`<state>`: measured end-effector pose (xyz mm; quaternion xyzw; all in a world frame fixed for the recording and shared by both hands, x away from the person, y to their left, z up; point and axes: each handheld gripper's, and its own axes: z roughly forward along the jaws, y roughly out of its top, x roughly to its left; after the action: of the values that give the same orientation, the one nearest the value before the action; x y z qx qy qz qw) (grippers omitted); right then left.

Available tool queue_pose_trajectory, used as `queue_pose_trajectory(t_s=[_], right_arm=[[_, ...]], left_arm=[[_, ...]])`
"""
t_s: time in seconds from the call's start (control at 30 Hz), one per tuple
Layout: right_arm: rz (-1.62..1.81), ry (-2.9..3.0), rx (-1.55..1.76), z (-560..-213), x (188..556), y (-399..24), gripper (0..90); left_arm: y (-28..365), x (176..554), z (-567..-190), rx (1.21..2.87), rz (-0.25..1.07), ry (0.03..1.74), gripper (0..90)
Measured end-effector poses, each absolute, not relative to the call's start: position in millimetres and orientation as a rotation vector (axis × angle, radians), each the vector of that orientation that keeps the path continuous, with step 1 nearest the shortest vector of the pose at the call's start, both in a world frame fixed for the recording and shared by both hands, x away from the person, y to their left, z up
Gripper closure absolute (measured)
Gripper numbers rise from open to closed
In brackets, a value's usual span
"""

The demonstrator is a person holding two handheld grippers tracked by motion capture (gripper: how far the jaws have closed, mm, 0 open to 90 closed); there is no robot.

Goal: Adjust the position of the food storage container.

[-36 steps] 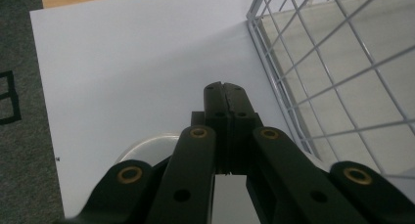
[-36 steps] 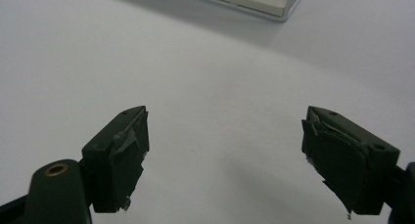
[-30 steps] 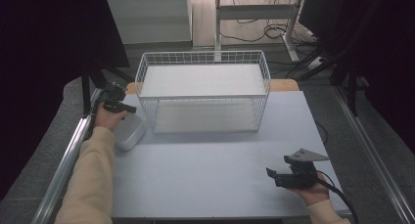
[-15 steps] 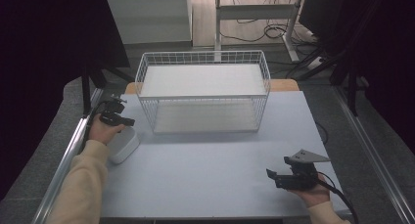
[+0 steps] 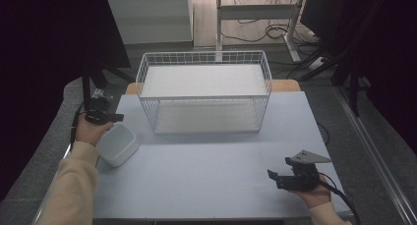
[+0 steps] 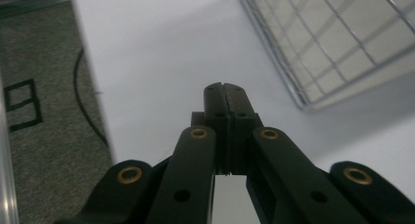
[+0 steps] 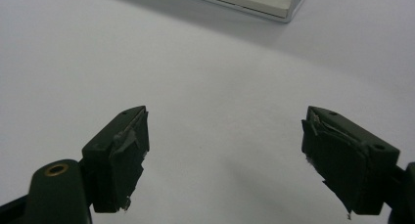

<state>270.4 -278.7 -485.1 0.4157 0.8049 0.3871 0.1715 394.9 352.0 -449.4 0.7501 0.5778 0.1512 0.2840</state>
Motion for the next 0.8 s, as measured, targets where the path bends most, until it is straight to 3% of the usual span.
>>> queue_pose_trajectory(t_s=[0.27,0.8], right_arm=[[1.105,2.284,1.191,-486,271,-278,17.2],[1.123,2.277,1.195,-485,271,-279,17.2]], left_arm=[[385,389,-458,2.020,0.453,1.621,90.0],[408,370,-491,2.084,0.379,1.625,90.0]])
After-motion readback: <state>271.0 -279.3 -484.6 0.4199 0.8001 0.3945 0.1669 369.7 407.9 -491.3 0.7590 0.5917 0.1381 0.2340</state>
